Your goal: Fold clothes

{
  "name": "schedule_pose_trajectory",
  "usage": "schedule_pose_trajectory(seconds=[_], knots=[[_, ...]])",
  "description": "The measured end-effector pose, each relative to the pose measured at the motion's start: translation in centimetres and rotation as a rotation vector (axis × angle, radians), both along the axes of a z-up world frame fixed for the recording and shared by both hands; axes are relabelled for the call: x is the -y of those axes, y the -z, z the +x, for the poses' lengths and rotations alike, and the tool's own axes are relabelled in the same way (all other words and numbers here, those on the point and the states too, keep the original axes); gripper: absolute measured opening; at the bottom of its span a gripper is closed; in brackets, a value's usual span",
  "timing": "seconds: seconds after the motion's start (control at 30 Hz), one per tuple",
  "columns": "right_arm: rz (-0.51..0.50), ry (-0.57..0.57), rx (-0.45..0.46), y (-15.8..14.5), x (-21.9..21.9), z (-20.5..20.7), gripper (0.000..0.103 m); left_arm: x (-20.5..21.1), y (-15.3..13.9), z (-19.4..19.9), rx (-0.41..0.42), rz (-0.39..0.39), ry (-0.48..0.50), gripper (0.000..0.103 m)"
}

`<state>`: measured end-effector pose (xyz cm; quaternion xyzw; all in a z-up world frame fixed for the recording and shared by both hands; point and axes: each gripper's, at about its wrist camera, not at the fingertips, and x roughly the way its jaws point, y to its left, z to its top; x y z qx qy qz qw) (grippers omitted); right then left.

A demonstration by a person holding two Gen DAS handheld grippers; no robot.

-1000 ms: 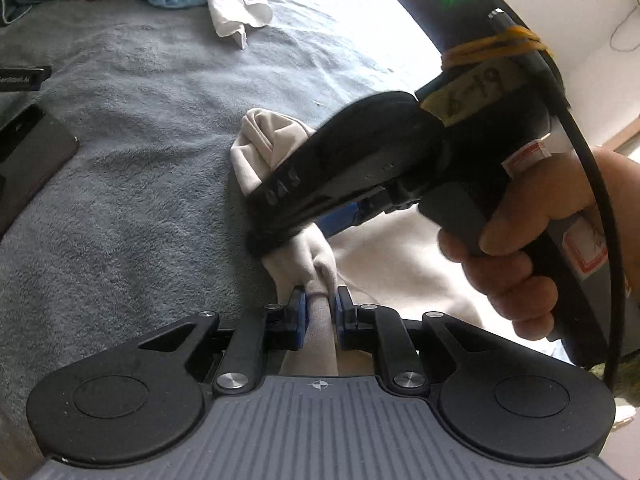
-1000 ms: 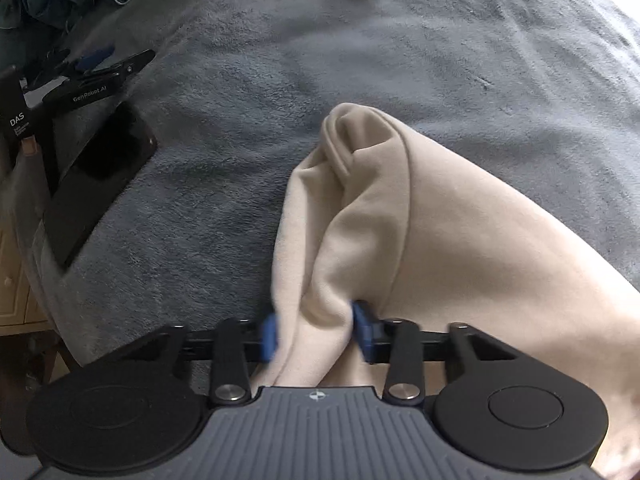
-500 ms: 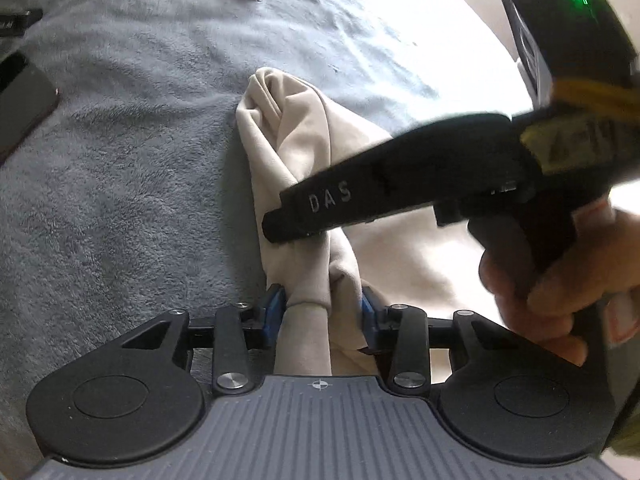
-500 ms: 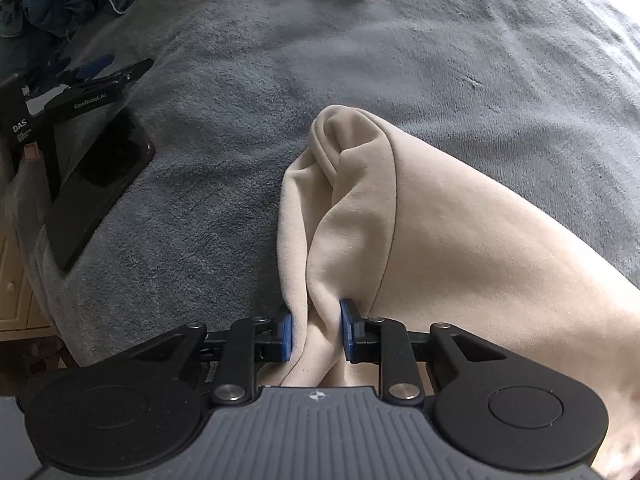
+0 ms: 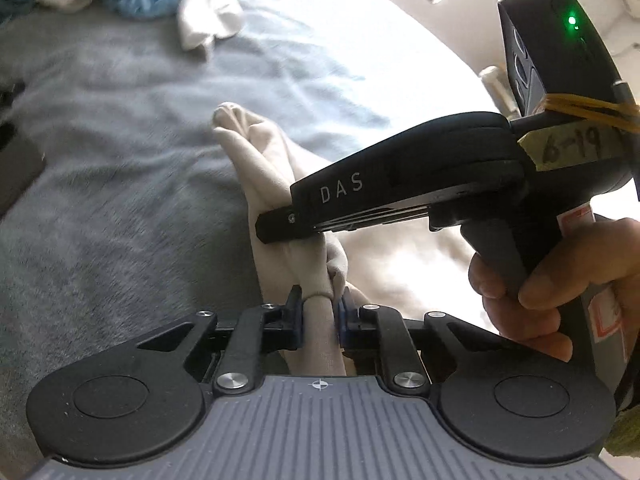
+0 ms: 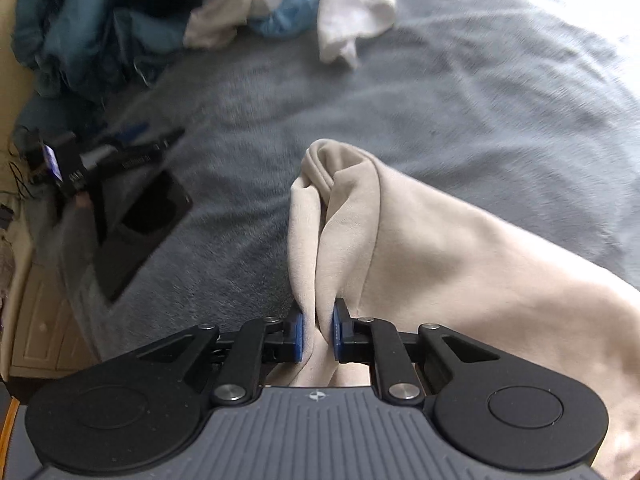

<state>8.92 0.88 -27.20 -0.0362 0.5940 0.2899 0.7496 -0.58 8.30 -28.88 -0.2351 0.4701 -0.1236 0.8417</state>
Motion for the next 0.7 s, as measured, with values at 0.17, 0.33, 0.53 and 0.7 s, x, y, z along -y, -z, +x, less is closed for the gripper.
schedule_pose_trajectory(seconds=[0.17, 0.33, 0.53, 0.7], knots=[[0.043, 0.057, 0.06, -2.9, 3.8, -1.0, 0.015, 2.5, -1.7, 0.2, 0.073, 0.029, 0.073, 0.014], [0.077, 0.128, 0.103, -4.8, 8.3, -1.9, 0.015, 6.2, -3.2, -0.1, 0.126, 0.054, 0.152, 0.014], [0.112, 0.221, 0.14, -6.1, 14.1, -2.5, 0.015, 10.7, -4.1, 0.3, 0.158, 0.077, 0.229, 0.014], [0.144, 0.3, 0.156, -6.1, 19.2, -2.9, 0.015, 14.7, -4.5, 0.6, 0.168, 0.089, 0.289, 0.014]])
